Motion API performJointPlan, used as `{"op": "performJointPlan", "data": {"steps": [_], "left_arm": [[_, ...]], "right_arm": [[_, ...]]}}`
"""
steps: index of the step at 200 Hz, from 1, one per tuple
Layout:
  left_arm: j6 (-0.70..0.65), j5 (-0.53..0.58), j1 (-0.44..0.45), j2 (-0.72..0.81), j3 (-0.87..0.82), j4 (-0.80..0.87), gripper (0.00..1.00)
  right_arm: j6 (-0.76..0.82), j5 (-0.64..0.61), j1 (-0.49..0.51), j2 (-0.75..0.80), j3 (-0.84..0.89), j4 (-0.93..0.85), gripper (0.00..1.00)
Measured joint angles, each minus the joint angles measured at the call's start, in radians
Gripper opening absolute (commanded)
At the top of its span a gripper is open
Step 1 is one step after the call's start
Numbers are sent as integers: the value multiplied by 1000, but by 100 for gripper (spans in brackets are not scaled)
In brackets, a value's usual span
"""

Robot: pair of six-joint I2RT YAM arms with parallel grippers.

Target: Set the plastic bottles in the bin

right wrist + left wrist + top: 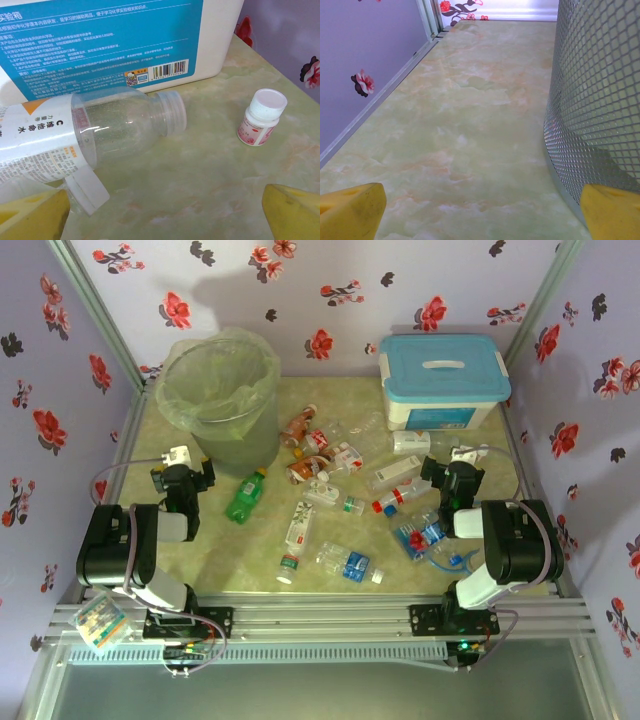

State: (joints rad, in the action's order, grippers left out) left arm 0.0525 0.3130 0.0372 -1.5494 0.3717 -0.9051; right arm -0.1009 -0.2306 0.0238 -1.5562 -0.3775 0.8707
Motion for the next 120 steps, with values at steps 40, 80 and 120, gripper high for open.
{"op": "performJointPlan", "data": {"steps": [40,80,120], "left_arm": [[0,0,0,0,0,0,100],[1,-12,-8,0,0,0,100],[1,-22,-10,0,0,0,100]], "right_arm": [[0,6,0,0,0,0,99],[0,14,0,0,0,0,99],[0,20,-2,0,0,0,99]]}}
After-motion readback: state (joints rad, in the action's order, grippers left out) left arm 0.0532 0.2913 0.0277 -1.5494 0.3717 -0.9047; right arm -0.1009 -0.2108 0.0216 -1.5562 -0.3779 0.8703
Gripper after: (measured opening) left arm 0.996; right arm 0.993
